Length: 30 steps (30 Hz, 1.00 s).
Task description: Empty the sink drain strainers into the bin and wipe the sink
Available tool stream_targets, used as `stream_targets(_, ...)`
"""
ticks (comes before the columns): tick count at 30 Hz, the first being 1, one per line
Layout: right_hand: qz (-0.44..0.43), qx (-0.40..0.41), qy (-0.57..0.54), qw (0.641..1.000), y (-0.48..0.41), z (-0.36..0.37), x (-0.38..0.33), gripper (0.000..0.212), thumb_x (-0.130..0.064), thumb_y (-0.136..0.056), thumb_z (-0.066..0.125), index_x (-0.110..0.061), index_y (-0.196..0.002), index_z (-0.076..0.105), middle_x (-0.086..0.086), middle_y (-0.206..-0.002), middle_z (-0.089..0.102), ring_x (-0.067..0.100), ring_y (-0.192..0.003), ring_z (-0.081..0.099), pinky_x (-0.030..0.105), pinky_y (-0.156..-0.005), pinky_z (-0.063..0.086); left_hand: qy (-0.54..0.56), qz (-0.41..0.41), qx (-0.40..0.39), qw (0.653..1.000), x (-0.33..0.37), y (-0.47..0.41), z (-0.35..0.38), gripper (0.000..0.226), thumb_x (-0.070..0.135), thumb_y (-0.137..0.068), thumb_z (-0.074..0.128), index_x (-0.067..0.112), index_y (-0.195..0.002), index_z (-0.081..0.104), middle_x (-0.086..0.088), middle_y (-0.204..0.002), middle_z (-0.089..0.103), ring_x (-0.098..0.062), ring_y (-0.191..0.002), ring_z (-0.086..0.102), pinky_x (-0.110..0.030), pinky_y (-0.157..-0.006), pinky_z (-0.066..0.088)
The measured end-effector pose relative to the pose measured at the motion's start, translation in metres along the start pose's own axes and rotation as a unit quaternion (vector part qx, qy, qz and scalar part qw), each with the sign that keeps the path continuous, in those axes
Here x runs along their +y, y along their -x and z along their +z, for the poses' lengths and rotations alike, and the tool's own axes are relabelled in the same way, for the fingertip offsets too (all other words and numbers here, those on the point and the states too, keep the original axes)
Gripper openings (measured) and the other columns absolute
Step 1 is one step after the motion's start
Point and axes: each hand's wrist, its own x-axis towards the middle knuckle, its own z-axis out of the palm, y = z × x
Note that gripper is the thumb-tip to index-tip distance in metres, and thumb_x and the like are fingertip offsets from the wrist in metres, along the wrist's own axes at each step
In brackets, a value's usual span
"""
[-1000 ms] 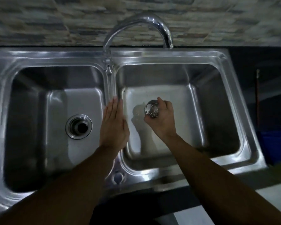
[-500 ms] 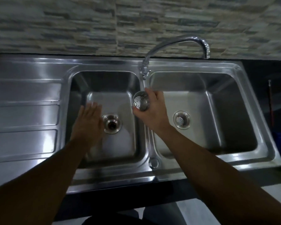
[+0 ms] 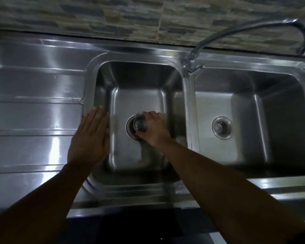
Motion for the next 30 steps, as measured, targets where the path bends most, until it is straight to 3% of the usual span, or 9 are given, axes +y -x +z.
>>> stream_targets(3,-0.003,0.004,0.030,1.000,-0.004,0.018,-0.001,0.075,-0.046,-0.070,0.078,-0.023,-0.136,0.050,0.001,-0.130,0.054,0.024,-0.119,0.047,0.036,-0.100,0.041,-0.012,0.002,0.015,1.000,-0.001,0.000,0.004,0.052,0.026,-0.102,0.037,0.002,-0.148,0.047,-0.021,-0.157,0.041,-0.035,-0.152,0.030,-0.055,-0.124,0.027)
stream_targets(6,0.003,0.006,0.023,1.000,-0.007,0.031,-0.002,0.076,-0.041,-0.069,0.080,-0.027,-0.137,0.049,-0.003,-0.134,0.052,0.022,-0.122,0.046,0.033,-0.103,0.041,-0.020,0.005,0.034,0.999,-0.001,-0.001,0.007,0.050,0.023,-0.101,0.040,0.003,-0.145,0.050,-0.020,-0.155,0.045,-0.035,-0.151,0.032,-0.054,-0.124,0.027)
stream_targets(15,-0.002,-0.021,0.030,0.999,-0.007,0.052,0.004,0.084,-0.033,-0.074,0.079,-0.017,-0.147,0.040,0.003,-0.150,0.040,0.023,-0.136,0.038,0.033,-0.114,0.035,-0.039,0.019,0.044,0.998,-0.004,-0.002,0.010,0.052,0.023,-0.100,0.035,0.001,-0.144,0.052,-0.021,-0.154,0.047,-0.036,-0.150,0.033,-0.056,-0.123,0.028)
stream_targets(24,-0.019,0.005,-0.020,1.000,0.023,0.026,0.013,0.072,-0.034,-0.077,0.075,-0.015,-0.142,0.050,0.008,-0.142,0.050,0.026,-0.131,0.046,0.036,-0.113,0.038,-0.059,0.030,0.047,0.997,0.000,-0.001,0.006,0.048,0.015,-0.096,0.046,-0.007,-0.137,0.056,-0.028,-0.145,0.054,-0.043,-0.143,0.043,-0.059,-0.119,0.034)
stream_targets(27,-0.046,0.005,-0.023,0.999,0.035,-0.001,0.014,0.067,-0.028,-0.082,0.071,-0.013,-0.143,0.046,0.009,-0.145,0.048,0.025,-0.136,0.043,0.037,-0.117,0.035,-0.059,0.016,-0.007,0.998,0.008,-0.002,-0.008,0.045,0.011,-0.094,0.048,-0.008,-0.133,0.058,-0.032,-0.143,0.053,-0.049,-0.140,0.045,-0.062,-0.117,0.035)
stream_targets(30,-0.075,0.021,-0.014,0.997,0.043,-0.045,0.011,0.067,-0.027,-0.093,0.064,-0.013,-0.152,0.035,0.007,-0.158,0.035,0.022,-0.148,0.029,0.035,-0.122,0.027,-0.062,-0.043,-0.072,0.995,0.027,-0.013,-0.025,0.046,0.014,-0.095,0.051,-0.001,-0.139,0.053,-0.029,-0.145,0.050,-0.049,-0.134,0.047,-0.056,-0.114,0.040)
